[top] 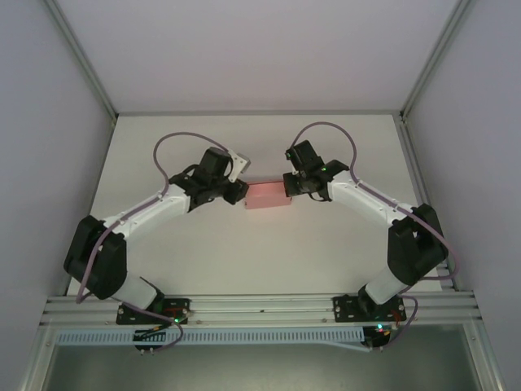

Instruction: Assemble paper box

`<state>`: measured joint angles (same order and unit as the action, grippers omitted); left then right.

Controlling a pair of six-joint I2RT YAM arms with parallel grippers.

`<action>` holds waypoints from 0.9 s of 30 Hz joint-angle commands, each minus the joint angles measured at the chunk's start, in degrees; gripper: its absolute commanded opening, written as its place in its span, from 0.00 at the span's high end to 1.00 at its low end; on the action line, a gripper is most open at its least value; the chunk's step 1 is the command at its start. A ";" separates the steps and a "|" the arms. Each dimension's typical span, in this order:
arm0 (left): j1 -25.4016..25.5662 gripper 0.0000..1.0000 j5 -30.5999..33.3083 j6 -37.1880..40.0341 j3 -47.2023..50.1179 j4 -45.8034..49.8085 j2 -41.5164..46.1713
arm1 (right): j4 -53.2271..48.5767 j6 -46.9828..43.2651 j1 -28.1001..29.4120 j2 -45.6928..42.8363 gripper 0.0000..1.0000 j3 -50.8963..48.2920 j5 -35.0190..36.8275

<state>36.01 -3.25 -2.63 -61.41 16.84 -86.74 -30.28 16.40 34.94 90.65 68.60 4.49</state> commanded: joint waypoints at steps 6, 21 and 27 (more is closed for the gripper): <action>-1.93 0.73 -6.93 2.25 -2.09 0.47 -2.77 | -4.60 0.03 0.91 2.38 1.00 -1.75 -3.51; -1.94 1.00 -11.14 -9.66 -8.88 5.66 -5.68 | -7.25 2.85 4.34 4.17 1.00 -0.84 3.05; -2.48 1.00 -17.29 -15.91 -14.50 12.50 -9.78 | -4.21 6.95 6.66 5.03 1.00 -2.43 2.74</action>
<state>33.04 -11.94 -14.15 -72.55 26.74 -95.13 -30.41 20.49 39.33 92.07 68.93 11.62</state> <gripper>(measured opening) 0.045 0.050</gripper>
